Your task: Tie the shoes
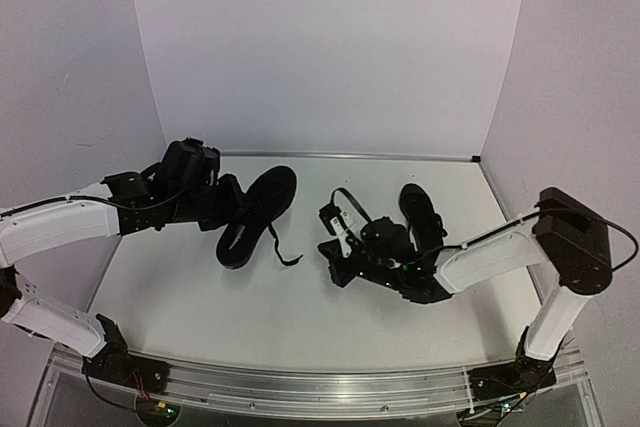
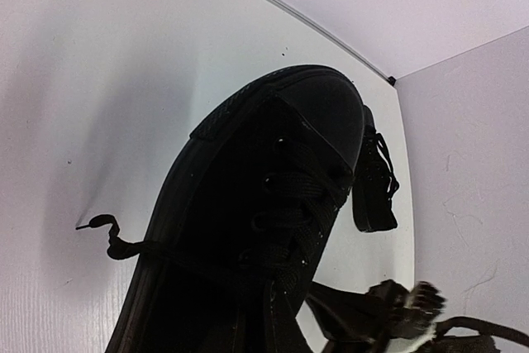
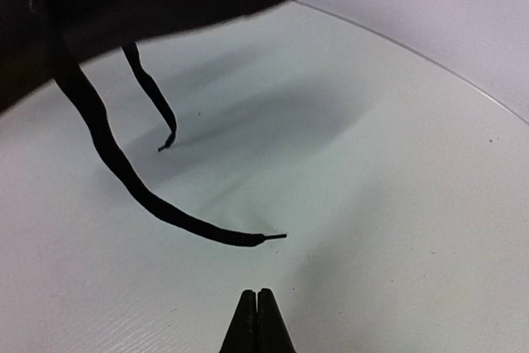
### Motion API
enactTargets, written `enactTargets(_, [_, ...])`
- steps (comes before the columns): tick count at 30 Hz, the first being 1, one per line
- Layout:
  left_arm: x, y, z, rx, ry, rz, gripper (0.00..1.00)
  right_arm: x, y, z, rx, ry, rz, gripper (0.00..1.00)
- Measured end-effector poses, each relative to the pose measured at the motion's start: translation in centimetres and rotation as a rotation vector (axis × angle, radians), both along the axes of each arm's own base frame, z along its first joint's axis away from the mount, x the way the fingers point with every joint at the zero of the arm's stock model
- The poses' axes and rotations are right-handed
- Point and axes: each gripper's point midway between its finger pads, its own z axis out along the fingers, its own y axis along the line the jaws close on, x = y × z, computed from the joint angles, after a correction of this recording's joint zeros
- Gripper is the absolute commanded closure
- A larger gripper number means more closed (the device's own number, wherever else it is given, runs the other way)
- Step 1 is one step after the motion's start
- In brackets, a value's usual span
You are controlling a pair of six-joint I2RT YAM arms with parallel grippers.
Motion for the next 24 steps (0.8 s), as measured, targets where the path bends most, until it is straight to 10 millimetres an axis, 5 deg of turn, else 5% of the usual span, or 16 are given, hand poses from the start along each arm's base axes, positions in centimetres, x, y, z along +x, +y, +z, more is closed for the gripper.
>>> enactTargets(3, [-0.2,0.0,-0.7,-0.004,0.015,0.002,1.00,-0.3,-0.6,2.9,0.055,-0.033,-0.002,0.68])
enactTargets(6, [-0.2,0.0,-0.9,-0.003,0.020,0.001,1.00,-0.5,-0.3,2.6,0.033,-0.051,0.026,0.58])
enactTargets(14, [-0.2,-0.1,0.2,-0.013,0.014,-0.004,1.00,-0.1,1.7,-3.7,-0.138,-0.082,0.112,0.53])
enactTargets(24, [-1.1,-0.1,3.0,-0.089,-0.014,-0.031,1.00,-0.3,5.5,-3.7,-0.153,-0.254,0.200,0.53])
